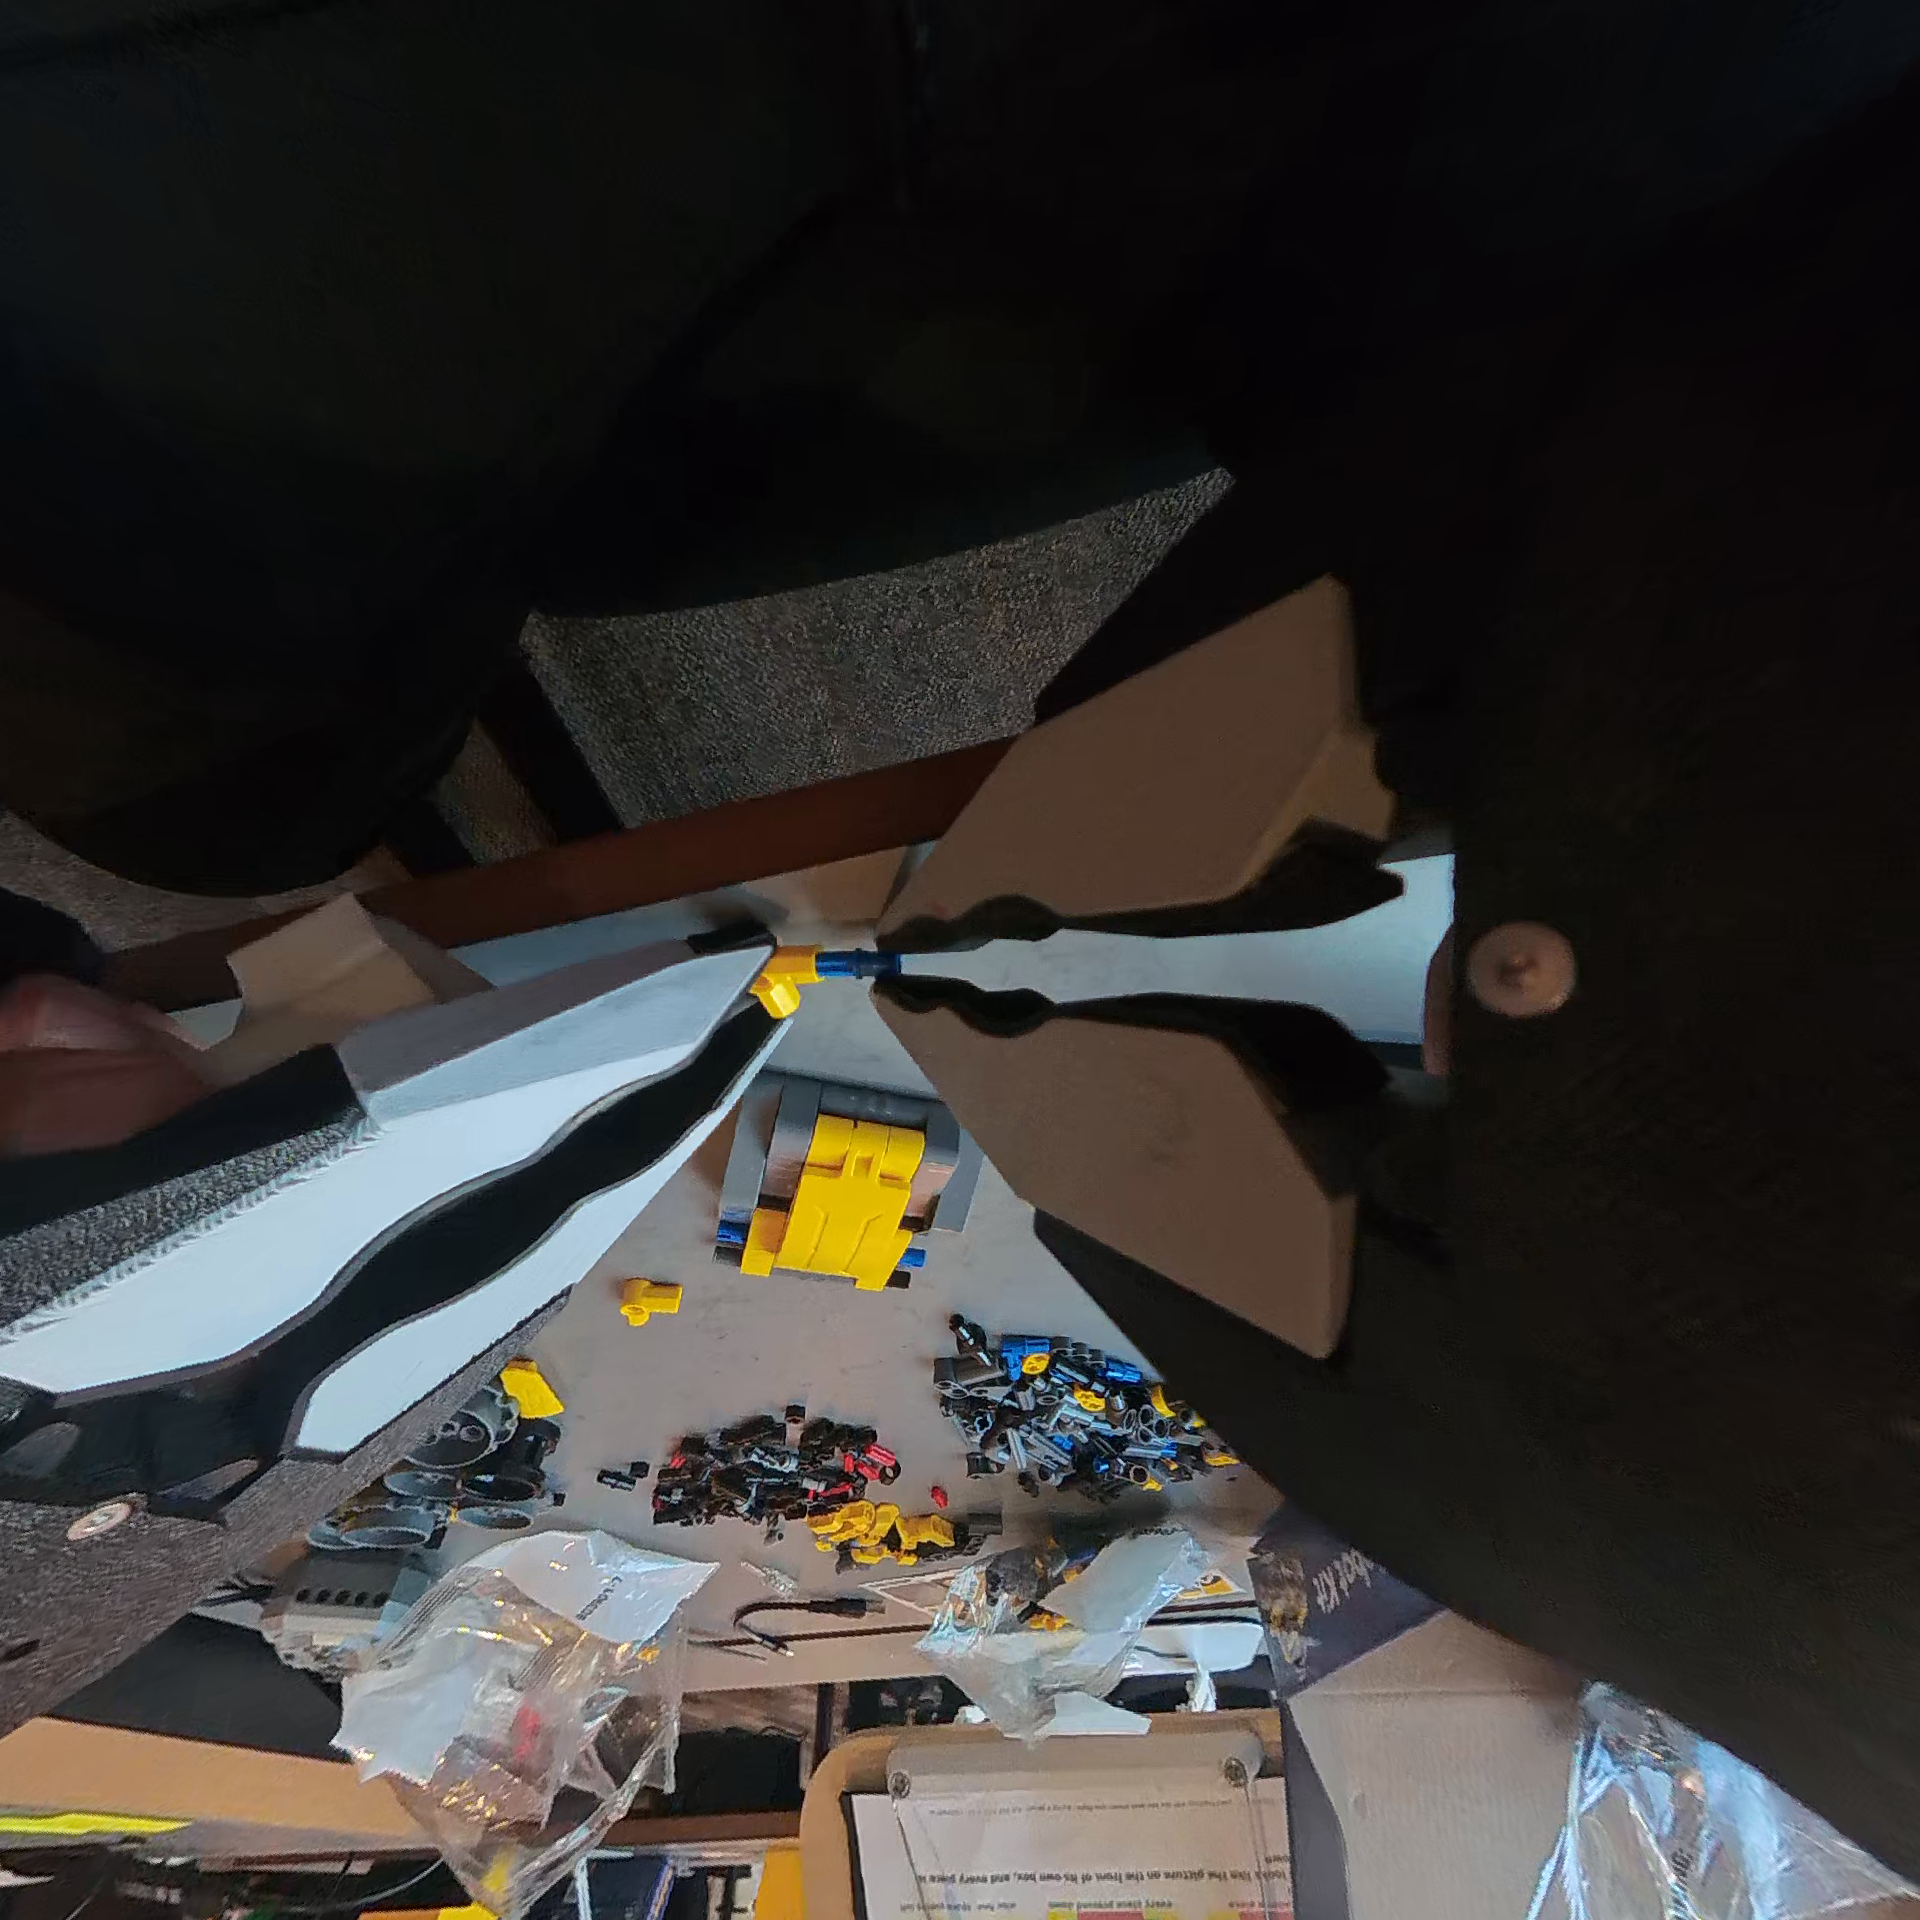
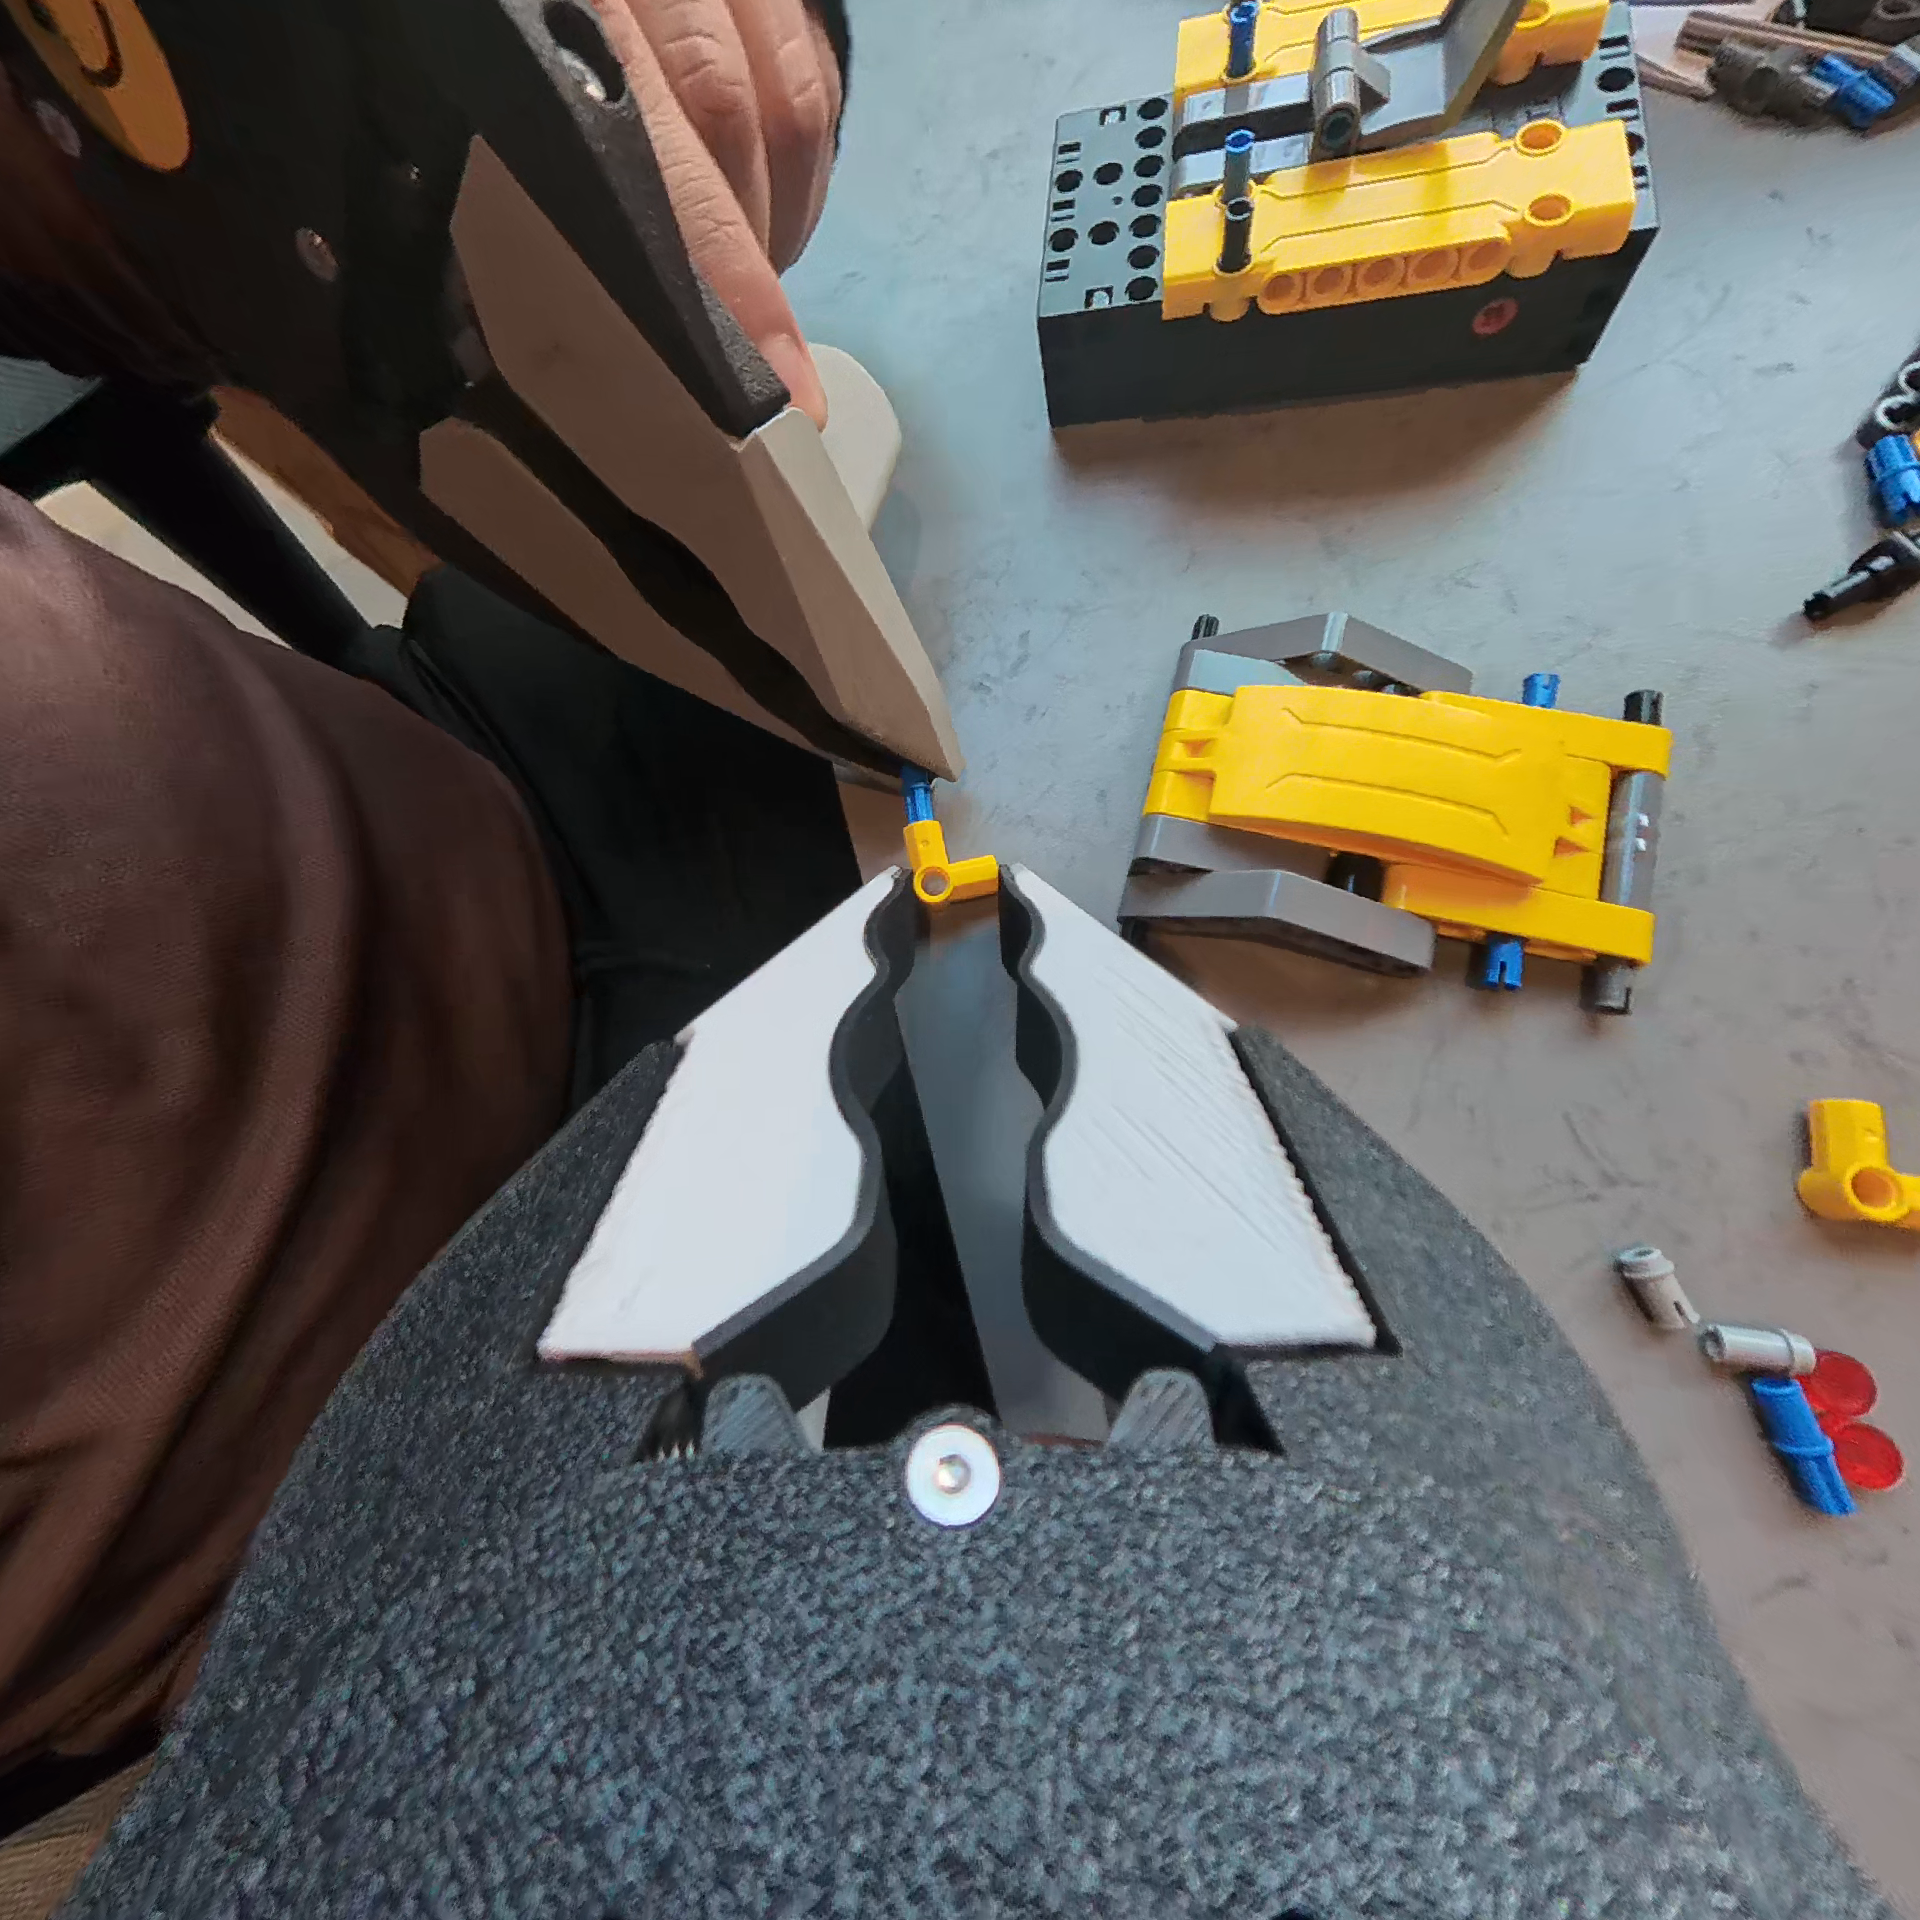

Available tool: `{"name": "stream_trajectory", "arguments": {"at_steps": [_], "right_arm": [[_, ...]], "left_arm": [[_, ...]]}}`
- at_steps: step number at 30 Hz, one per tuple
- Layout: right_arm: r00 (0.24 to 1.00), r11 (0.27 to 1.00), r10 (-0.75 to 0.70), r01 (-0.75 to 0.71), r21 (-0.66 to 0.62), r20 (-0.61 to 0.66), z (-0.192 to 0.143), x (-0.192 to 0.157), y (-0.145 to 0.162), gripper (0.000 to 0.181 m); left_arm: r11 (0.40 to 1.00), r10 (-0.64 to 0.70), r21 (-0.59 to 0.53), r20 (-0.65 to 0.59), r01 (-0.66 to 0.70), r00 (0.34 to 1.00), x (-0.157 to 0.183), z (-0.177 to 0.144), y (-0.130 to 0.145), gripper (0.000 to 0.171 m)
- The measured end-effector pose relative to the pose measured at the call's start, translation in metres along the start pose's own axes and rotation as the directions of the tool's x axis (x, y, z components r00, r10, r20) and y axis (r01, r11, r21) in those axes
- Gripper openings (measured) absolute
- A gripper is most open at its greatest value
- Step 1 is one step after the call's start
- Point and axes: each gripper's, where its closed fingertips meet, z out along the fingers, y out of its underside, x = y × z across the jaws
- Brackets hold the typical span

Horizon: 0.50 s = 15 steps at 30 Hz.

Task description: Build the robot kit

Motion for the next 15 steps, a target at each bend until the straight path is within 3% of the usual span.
{"name": "stream_trajectory", "arguments": {"at_steps": [6, 11, 15], "right_arm": [[0.998, 0.999, 0.023, -0.024, -0.026, -0.060, 0.0006, 0.0008, -0.0002, 0.014], [0.997, 0.998, 0.057, -0.058, -0.004, -0.042, 0.0014, 0.0015, -0.0015, 0.014], [0.993, 0.995, 0.104, -0.105, -0.002, -0.049, 0.0015, 0.0018, -0.0021, 0.014]], "left_arm": [[0.999, 0.007, -0.050, 0.042, -0.004, 0.999, -0.0026, 0.0015, 0.0017, 0.000], [1.000, 0.003, -0.024, 0.027, -0.003, 1.000, -0.0026, 0.0012, 0.0026, 0.000], [0.996, 0.046, -0.075, 0.048, -0.042, 0.998, -0.0033, 0.0014, 0.0038, 0.000]]}}
